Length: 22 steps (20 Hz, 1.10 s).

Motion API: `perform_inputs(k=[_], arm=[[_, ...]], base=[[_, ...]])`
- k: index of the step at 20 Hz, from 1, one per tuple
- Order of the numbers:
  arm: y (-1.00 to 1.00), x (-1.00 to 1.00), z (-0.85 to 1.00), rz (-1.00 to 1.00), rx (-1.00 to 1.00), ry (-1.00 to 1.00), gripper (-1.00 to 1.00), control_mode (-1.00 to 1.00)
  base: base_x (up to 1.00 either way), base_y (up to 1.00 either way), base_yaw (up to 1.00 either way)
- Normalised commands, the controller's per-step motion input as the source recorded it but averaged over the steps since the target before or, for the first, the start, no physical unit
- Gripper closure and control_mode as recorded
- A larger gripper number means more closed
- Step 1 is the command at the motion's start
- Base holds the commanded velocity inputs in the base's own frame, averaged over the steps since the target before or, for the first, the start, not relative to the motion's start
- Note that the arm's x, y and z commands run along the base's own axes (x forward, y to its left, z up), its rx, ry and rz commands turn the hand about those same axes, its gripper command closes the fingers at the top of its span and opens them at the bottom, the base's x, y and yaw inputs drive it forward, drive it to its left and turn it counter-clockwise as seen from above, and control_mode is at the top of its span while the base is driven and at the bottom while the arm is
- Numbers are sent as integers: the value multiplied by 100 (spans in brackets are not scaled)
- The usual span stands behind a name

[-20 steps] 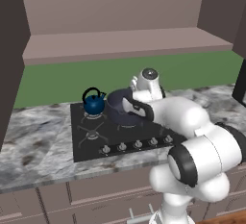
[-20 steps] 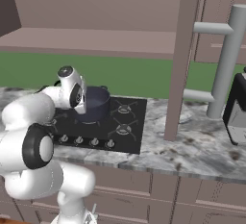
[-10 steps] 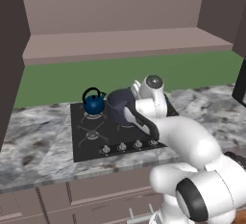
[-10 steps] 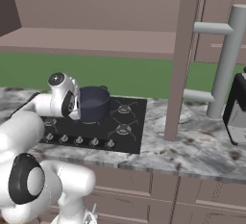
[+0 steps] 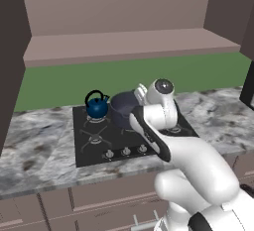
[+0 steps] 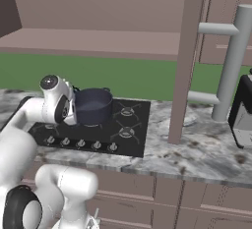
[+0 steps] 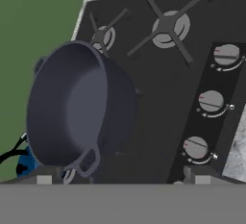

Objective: Pick the kettle from the cabinet and place it on a stove burner. Then pick the pot from the counter and place it on another stove burner. Finally, turn both burners on.

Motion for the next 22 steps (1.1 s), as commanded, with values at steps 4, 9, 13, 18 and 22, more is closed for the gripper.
perform_inputs(k=[4,9,13,18,22], arm=[[11,-33,25,7,-1,0,-100,-100],[8,-32,33,6,-5,0,-100,-100],[6,-28,32,8,-9,0,-100,-100],[4,-26,11,9,-6,0,-100,-100],[0,-12,6,9,0,9,-100,-100]], base=[[0,0,0],[0,0,0],[0,0,0],[0,0,0],[0,0,0]])
